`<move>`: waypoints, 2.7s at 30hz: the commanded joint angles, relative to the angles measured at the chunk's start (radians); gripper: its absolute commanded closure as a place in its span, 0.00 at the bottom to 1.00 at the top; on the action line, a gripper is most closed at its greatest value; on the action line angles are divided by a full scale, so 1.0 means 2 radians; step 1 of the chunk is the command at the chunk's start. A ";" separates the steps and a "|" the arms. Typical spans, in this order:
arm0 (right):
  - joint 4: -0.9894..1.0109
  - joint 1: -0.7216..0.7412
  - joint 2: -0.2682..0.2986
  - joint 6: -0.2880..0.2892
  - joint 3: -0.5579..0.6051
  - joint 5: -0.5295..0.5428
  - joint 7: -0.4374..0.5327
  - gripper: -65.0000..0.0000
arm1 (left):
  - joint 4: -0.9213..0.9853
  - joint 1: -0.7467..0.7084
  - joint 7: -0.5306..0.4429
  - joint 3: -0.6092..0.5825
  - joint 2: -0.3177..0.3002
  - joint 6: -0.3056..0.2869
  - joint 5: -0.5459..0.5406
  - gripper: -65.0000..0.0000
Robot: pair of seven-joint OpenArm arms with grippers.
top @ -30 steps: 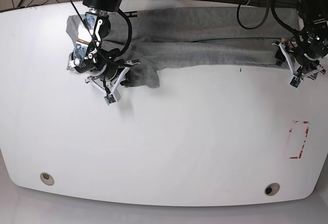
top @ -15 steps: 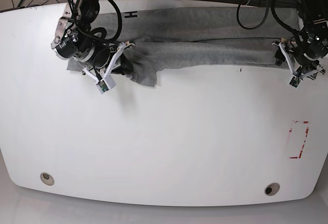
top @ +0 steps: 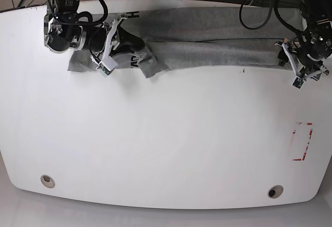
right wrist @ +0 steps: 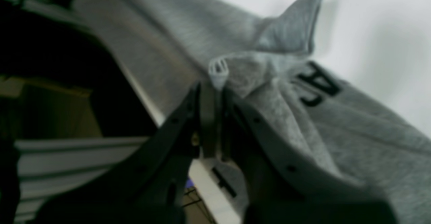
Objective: Layout the t-shirt on the table in an organized manner, then fold the t-shirt properly
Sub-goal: 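Grasp the loose sleeve with the right gripper and fold it onto the shirt, then grasp both ends of the folded strip with the grippers and press flat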
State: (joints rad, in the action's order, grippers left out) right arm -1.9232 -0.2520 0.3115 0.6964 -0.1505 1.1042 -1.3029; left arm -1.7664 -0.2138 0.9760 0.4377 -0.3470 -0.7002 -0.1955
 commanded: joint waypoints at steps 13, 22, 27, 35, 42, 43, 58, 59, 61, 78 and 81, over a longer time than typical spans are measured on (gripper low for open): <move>-0.009 -0.007 0.069 0.001 0.080 0.031 0.009 0.75 | -0.007 0.003 -0.007 0.003 -0.009 0.001 -0.002 0.39; -0.008 -0.025 0.078 0.001 0.064 0.031 0.010 0.20 | -0.009 -0.008 -0.007 0.003 -0.009 0.001 -0.003 0.39; -0.008 -0.033 0.078 0.001 0.030 0.031 0.010 0.26 | -0.025 -0.020 -0.006 0.006 -0.009 0.001 -0.006 0.39; -0.008 -0.040 0.072 0.001 -0.029 -0.022 0.011 0.46 | -0.071 -0.081 -0.007 0.006 0.013 0.001 -0.022 0.39; -0.008 -0.041 0.035 0.001 -0.059 -0.132 0.011 0.69 | -0.062 -0.108 -0.012 0.010 0.023 0.001 -0.022 0.39; -0.008 -0.041 0.030 0.001 -0.059 -0.144 0.012 0.72 | -0.058 -0.110 -0.015 0.012 0.027 0.001 -0.022 0.39; 0.054 -0.036 -0.006 0.001 -0.056 -0.345 0.132 0.84 | 0.027 -0.078 -0.034 0.008 0.034 0.001 -0.021 0.39; 0.069 -0.029 -0.005 0.001 -0.056 -0.356 0.148 0.84 | 0.034 -0.069 -0.034 0.002 0.033 0.001 -0.020 0.39; 0.098 -0.019 -0.004 0.001 -0.056 -0.370 0.169 0.84 | 0.047 -0.053 -0.034 -0.008 0.026 0.001 -0.020 0.39; 0.234 0.037 0.031 0.001 -0.071 -0.398 0.254 0.84 | 0.088 0.031 -0.032 -0.049 0.020 0.001 -0.023 0.39; 0.233 0.038 0.033 0.001 -0.071 -0.398 0.254 0.84 | 0.071 0.031 -0.032 -0.047 0.020 0.001 -0.024 0.39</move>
State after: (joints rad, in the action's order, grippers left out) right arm -1.4639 -0.1673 0.3599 0.7261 -0.2890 0.3870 -0.7181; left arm -1.5848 -0.1604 0.9123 0.3328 -0.2913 -0.6975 -0.2440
